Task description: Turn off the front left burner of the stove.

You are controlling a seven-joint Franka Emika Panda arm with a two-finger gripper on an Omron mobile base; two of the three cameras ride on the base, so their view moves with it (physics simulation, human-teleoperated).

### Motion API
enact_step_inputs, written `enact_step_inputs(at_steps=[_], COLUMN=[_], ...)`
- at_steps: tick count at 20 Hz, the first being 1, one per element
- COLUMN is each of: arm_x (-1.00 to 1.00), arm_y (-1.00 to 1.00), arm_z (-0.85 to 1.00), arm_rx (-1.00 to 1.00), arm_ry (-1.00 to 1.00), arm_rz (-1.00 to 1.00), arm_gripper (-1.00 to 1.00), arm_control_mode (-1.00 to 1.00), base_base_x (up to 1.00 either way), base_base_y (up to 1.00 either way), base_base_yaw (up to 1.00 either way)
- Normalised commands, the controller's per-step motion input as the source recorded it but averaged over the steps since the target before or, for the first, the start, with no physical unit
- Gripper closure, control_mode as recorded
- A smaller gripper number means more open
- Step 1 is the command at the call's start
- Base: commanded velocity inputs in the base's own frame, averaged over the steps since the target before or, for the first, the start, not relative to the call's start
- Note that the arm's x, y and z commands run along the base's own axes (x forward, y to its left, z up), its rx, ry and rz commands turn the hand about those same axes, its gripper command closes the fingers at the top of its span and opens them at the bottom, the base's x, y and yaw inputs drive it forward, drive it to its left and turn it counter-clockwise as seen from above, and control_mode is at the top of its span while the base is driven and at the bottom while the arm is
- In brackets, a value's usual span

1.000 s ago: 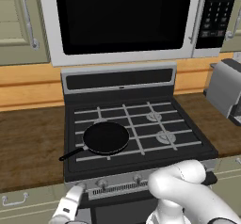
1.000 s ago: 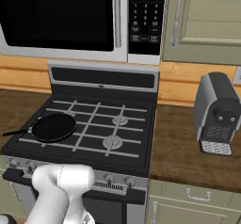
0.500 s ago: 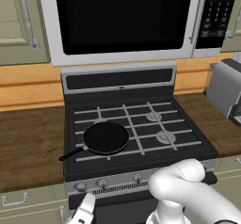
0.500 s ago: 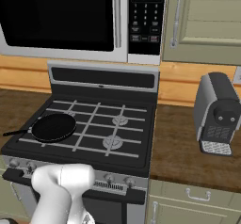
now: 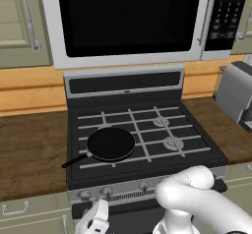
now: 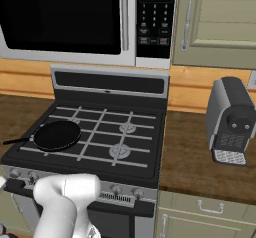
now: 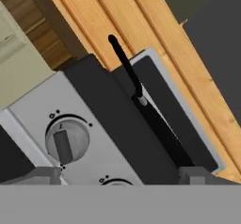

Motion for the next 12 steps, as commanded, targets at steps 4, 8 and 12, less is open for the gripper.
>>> enact_step_inputs(at_steps=[4,8,12], arm_x=[0.05,0.06,0.01], arm_y=[0.00,0.00,0.01], arm_z=[-0.18,-0.11,0.00], arm_rx=[0.15,0.19,0.00], arm_ry=[-0.35,-0.30,-0.01], arm_rz=[0.12,0.10,0.03], arm_gripper=[-1.00,-1.00,-1.00], arm_control_mode=[-1.00,-1.00,-1.00], base_base_x=[0.00,0.00,0.00], base_base_y=[0.00,0.00,0.00], base_base_yaw=[0.00,0.00,0.00])
